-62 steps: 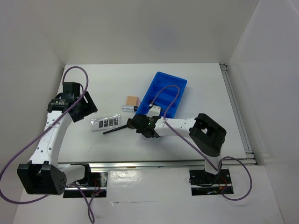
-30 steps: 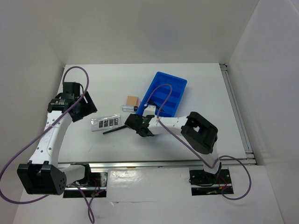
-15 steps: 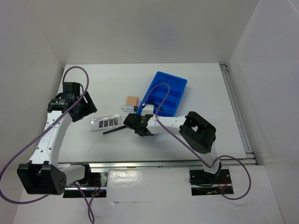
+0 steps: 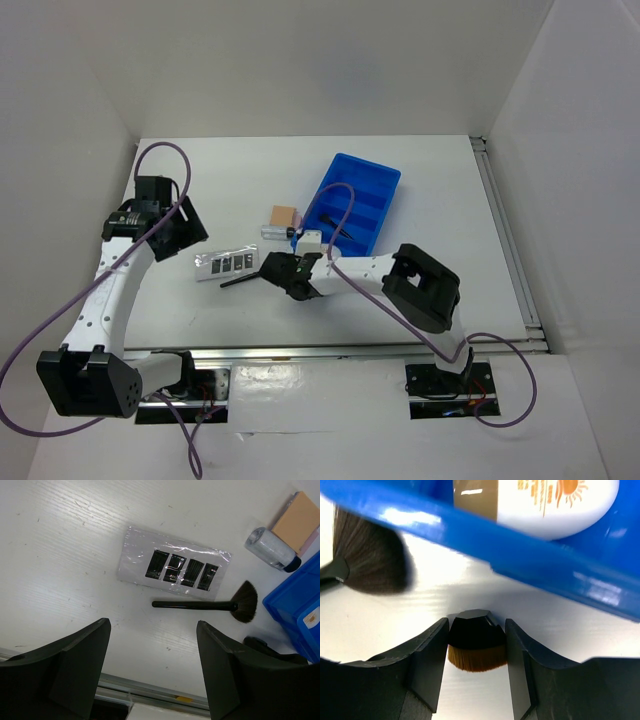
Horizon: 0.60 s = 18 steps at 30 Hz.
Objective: Organize the makeup
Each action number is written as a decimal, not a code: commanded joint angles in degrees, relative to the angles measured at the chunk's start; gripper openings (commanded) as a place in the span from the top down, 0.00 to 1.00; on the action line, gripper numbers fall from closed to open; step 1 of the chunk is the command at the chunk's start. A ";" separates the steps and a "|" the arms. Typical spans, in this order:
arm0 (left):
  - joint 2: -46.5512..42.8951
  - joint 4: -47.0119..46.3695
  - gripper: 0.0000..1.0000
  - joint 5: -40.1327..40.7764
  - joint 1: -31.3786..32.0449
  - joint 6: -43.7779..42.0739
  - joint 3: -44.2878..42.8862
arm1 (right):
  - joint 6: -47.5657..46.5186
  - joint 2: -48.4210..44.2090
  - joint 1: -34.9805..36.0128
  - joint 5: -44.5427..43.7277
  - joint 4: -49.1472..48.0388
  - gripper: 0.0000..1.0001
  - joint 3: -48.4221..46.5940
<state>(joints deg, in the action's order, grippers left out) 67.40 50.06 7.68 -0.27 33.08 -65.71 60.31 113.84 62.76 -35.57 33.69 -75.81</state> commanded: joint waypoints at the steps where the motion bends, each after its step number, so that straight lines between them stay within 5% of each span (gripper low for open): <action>1: -0.07 -0.84 0.17 0.58 0.54 -0.91 -1.70 | -0.02 -1.52 1.13 -3.45 1.73 0.61 -2.06; 18: -1.13 2.22 0.17 3.82 0.54 1.45 -3.36 | -16.19 -13.12 1.41 -8.72 2.85 0.64 -14.61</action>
<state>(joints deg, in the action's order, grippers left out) 67.35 50.52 8.97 0.05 33.30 -66.13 49.10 104.40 65.78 -40.25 36.60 -84.93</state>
